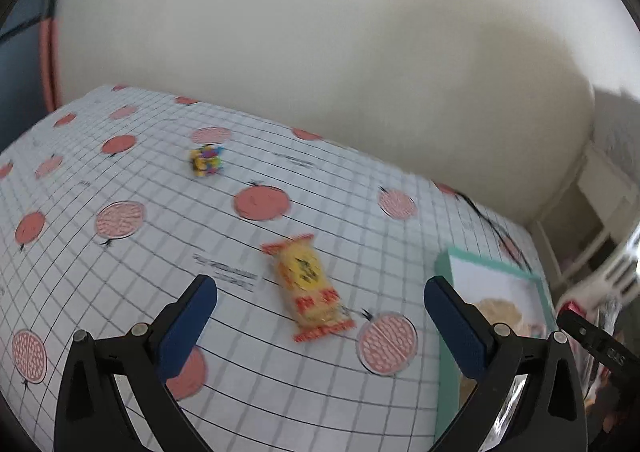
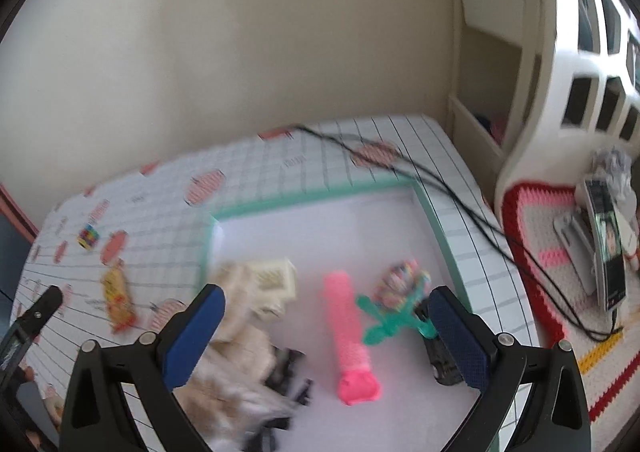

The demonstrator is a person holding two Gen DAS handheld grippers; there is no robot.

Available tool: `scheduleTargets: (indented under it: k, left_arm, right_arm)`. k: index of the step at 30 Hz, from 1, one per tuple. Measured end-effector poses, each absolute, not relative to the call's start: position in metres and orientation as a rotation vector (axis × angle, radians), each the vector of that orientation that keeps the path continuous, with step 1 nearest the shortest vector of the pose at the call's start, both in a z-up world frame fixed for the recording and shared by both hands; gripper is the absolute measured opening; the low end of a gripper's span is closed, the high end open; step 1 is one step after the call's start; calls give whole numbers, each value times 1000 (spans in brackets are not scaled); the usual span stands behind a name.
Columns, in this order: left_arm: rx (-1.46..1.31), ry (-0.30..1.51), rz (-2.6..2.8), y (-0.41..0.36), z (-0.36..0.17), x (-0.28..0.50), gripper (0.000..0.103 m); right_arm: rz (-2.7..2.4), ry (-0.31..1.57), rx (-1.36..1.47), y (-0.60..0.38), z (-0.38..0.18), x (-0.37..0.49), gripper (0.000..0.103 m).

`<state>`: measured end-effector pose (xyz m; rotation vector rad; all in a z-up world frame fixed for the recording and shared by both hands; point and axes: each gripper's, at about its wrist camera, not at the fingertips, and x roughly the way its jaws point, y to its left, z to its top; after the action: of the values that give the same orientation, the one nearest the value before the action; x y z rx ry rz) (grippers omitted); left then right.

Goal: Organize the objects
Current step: 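Move both tools back toward the yellow snack pack and colorful block toy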

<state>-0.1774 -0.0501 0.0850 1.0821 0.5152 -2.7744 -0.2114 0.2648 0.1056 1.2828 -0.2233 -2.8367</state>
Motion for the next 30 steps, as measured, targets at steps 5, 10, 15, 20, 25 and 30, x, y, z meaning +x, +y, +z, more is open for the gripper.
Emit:
scheduleTargets:
  k: [5,10,15,20,25,30]
  left_arm:
    - [1033,612,-2695,-94,86,-171,103]
    - [1044,623,-2620,-126,79,-166,103]
    - [1077,665,-2559,-150,69,-163,103]
    - [1106,685,-2542,-162,61,-163,103]
    - [1123,675,-2520,-169,55,-168,103]
    - [1177,727,-2505,-175,44,-177,103]
  right_arm:
    - [-2821,-192,1182,232,127,-206,103]
    - [-2778,-123,1165,194,128,-205,103]
    - [-2720,-100,1178,155,121,-205,103]
    - [-2658,-50,1179,117,111,-202,103]
    - [-2611,98,1154,81,104,-197,103]
    - [-2571,151,1190,61,88,-200,103]
